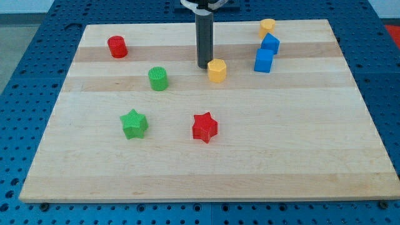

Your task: Move the yellow hexagon closer to the blue cube

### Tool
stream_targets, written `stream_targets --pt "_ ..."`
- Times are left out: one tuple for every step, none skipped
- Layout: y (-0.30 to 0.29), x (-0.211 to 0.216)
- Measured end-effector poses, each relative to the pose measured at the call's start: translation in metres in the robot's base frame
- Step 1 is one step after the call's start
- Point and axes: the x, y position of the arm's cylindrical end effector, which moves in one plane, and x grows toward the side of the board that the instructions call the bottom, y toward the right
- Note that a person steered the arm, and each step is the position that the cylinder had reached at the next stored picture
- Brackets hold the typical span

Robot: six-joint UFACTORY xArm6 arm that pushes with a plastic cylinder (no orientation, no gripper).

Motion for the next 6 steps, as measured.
stream_targets --pt "0.0 0.011" --pt "0.007 0.022" --pt "0.02 0.031" --pt "0.013 0.041" --pt "0.014 0.051" --pt "0.042 0.055"
